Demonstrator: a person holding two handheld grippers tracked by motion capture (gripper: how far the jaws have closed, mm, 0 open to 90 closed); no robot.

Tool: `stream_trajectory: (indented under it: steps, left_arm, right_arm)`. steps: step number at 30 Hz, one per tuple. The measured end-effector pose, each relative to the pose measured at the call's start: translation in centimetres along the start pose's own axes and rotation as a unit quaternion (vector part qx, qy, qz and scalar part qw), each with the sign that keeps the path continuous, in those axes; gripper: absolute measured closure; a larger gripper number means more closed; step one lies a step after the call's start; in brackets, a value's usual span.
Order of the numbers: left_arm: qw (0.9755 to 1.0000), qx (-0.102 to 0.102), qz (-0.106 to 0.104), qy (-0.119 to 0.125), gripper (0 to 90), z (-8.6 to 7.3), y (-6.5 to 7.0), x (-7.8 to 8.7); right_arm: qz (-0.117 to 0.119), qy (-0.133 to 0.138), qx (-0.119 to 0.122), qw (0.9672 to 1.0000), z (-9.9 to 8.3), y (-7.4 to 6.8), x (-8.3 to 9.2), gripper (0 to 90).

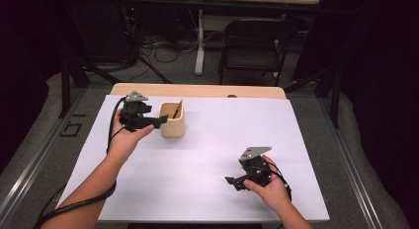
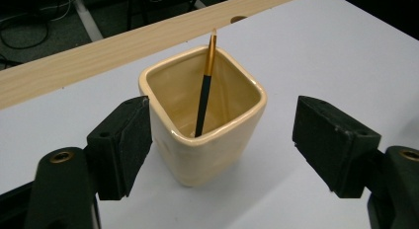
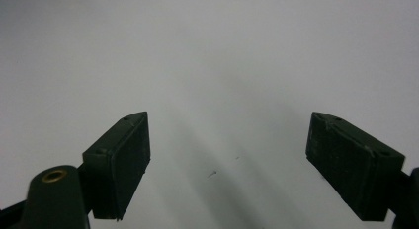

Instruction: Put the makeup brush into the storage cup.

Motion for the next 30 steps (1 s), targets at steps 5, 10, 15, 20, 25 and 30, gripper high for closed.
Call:
stream_trajectory:
  steps: [5, 10, 15, 20, 25, 30]
  left_arm:
    - [1.0000, -0.003, -0.006, -0.001, 23.4, -0.6, 0.3, 0.8]
    - [0.9998, -0.015, -0.005, -0.007, 23.4, -1.6, 0.6, 1.7]
    - [0.9998, -0.014, -0.013, -0.006, 23.4, -2.8, 1.0, 2.5]
    - [0.9998, -0.010, -0.018, -0.005, 23.4, -4.1, 1.4, 3.3]
    - [0.9997, -0.003, -0.024, -0.007, 23.4, -5.2, 1.6, 4.0]
    - [0.9997, 0.001, -0.024, -0.004, 23.4, -6.8, 2.0, 4.5]
  right_arm:
    - [0.000, 0.000, -0.001, 1.0000, 0.0, -0.1, 0.0, 17.1]
    - [0.000, 0.000, -0.001, 1.0000, 0.0, 0.0, 0.0, 17.1]
    - [0.000, 0.001, -0.001, 1.0000, 0.0, 0.0, 0.1, 17.1]
    - [0.000, 0.001, -0.001, 1.0000, 0.0, -0.1, 0.0, 17.1]
    - [-0.001, 0.001, -0.001, 1.0000, 0.0, -0.1, 0.0, 17.1]
    - [-0.002, 0.001, -0.001, 1.0000, 0.0, -0.1, 0.1, 17.1]
Point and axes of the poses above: each handheld gripper's, and its own axes: x roughly backward along the jaws, z roughly out of its top, y roughly to its right, the point moved 5 cm from there along -x, roughly forward along the jaws, and after that the axes turned 13 degrees about y, right-handed, at the moved point
